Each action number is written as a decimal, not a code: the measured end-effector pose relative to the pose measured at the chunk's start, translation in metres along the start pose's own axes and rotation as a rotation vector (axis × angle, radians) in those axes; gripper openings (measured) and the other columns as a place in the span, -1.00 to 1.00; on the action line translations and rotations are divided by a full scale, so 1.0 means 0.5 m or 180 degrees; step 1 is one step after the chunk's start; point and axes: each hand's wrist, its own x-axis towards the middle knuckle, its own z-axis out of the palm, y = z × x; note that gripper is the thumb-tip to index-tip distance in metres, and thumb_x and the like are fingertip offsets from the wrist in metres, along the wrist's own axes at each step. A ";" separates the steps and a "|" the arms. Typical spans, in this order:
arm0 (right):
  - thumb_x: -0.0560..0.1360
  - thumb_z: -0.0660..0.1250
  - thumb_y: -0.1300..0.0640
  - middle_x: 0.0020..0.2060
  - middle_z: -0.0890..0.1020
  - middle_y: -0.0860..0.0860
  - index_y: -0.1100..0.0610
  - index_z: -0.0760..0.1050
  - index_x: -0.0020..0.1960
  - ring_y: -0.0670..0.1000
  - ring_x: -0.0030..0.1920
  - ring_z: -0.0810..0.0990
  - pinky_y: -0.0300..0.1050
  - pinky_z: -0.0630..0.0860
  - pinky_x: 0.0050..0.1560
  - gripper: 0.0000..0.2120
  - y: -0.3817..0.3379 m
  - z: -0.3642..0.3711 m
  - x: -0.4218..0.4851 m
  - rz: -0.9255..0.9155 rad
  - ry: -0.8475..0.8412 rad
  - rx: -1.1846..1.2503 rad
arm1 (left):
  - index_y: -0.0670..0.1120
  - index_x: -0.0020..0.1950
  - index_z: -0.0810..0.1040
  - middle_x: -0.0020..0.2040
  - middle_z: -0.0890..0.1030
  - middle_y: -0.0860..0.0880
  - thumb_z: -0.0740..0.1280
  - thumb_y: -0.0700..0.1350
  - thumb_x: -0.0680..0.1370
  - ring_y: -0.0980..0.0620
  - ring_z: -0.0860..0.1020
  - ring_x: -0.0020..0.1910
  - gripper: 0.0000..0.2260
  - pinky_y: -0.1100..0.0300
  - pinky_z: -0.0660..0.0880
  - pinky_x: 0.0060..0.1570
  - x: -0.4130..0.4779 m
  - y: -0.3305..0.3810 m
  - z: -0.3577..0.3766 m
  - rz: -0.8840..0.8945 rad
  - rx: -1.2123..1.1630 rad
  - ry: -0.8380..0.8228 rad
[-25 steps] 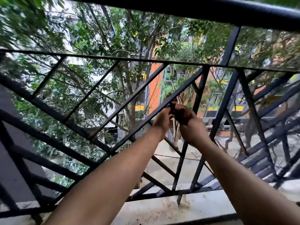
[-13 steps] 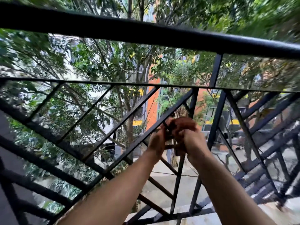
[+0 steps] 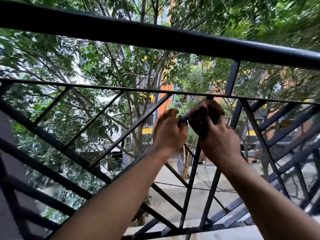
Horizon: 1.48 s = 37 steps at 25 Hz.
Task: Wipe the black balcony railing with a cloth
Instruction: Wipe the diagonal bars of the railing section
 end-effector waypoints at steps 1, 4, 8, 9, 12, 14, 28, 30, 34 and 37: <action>0.58 0.27 0.15 0.07 0.47 0.17 0.01 0.33 0.50 0.24 -0.26 0.61 0.02 0.57 -0.33 -0.51 0.001 -0.022 0.015 -0.0122 -0.0280 -0.0124 | -0.06 0.22 0.43 -0.08 0.51 0.07 0.20 0.03 0.66 0.00 0.52 -0.08 -0.78 0.15 0.43 -0.11 0.014 0.004 -0.002 -0.0347 -0.0121 -0.0619; 0.64 0.20 0.12 -0.15 0.44 0.07 0.17 0.55 0.16 0.12 -0.27 0.50 -0.06 0.49 -0.24 -0.79 0.015 -0.089 0.061 -0.0089 -0.0898 -0.0254 | -0.06 -0.05 0.42 -0.22 0.45 0.02 0.14 0.02 0.69 0.05 0.43 -0.29 -0.79 0.18 0.29 -0.33 0.024 0.021 -0.006 -0.0823 -0.0264 -0.1285; 0.59 0.27 0.19 -0.27 0.50 0.04 0.17 0.57 0.03 0.04 -0.34 0.49 -0.11 0.46 -0.36 -0.89 0.000 -0.106 0.075 0.0322 -0.1317 0.0146 | -0.06 -0.09 0.42 -0.26 0.45 0.01 0.18 -0.05 0.65 0.09 0.38 -0.34 -0.84 0.20 0.25 -0.38 0.002 0.049 -0.020 -0.0861 -0.0230 -0.1199; 0.55 0.29 0.23 -0.27 0.54 0.05 0.15 0.57 -0.03 0.05 -0.35 0.53 -0.09 0.52 -0.36 -0.92 -0.012 -0.107 0.081 0.0803 -0.1390 0.0941 | -0.06 -0.13 0.41 -0.27 0.44 0.01 0.19 -0.05 0.65 0.09 0.38 -0.35 -0.83 0.20 0.25 -0.38 -0.001 0.056 -0.025 -0.0839 -0.0166 -0.1165; 0.53 0.24 0.29 -0.31 0.61 0.16 0.25 0.55 -0.14 0.04 -0.54 0.51 -0.16 0.40 -0.46 -0.86 -0.037 -0.112 0.073 0.2288 -0.1542 0.3342 | 0.00 -0.24 0.33 -0.29 0.40 0.02 0.19 -0.06 0.64 0.12 0.35 -0.36 -0.75 0.22 0.25 -0.38 -0.006 0.055 -0.019 -0.0689 0.0033 -0.0990; 0.53 0.18 0.33 -0.34 0.61 0.17 0.24 0.48 -0.24 0.02 -0.55 0.52 -0.21 0.34 -0.50 -0.80 -0.036 -0.117 0.040 0.2673 -0.1327 0.4498 | 0.01 -0.25 0.31 -0.28 0.40 0.02 0.19 -0.08 0.65 0.13 0.34 -0.34 -0.74 0.21 0.24 -0.37 -0.004 0.054 -0.022 -0.0668 0.0002 -0.0954; 0.50 0.38 -0.06 -0.16 0.60 0.01 0.05 0.45 0.12 0.08 -0.17 0.61 -0.05 0.62 -0.08 -0.72 -0.075 -0.102 0.140 0.0280 -0.1059 0.0141 | 0.07 0.11 0.58 0.12 0.61 -0.15 0.25 0.03 0.57 -0.10 0.58 0.11 -0.82 0.05 0.55 0.13 -0.020 -0.099 -0.012 -0.1345 -0.2127 -0.0416; 0.53 0.39 -0.02 -0.04 0.56 0.03 0.05 0.39 0.38 0.10 0.01 0.59 -0.23 0.56 0.01 -0.54 -0.166 -0.057 0.061 0.0100 -0.1622 0.1110 | -0.08 0.06 0.58 0.05 0.61 -0.18 0.19 0.07 0.67 -0.10 0.59 0.02 -0.74 0.11 0.59 -0.01 -0.022 -0.109 -0.044 -0.1386 -0.2381 -0.0274; 0.45 0.34 0.01 0.03 0.63 -0.01 -0.09 0.42 0.29 0.12 0.06 0.66 0.02 0.65 0.05 -0.59 -0.205 -0.021 0.027 -0.1004 -0.1968 0.0650 | 0.02 0.11 0.63 0.08 0.67 -0.02 0.16 0.30 0.59 -0.03 0.61 0.14 -0.57 0.09 0.50 0.18 -0.060 -0.194 -0.038 -0.1441 -0.2329 -0.0495; 0.35 0.28 -0.05 -0.16 0.64 0.00 0.00 0.51 0.12 0.11 -0.16 0.66 0.04 0.68 -0.08 -0.64 -0.078 -0.086 0.151 0.0003 -0.1393 -0.0182 | 0.11 0.28 0.56 0.32 0.58 0.03 0.07 0.57 0.45 0.00 0.50 0.34 -0.31 -0.05 0.37 0.40 -0.093 -0.245 -0.036 -0.1638 -0.1885 -0.0427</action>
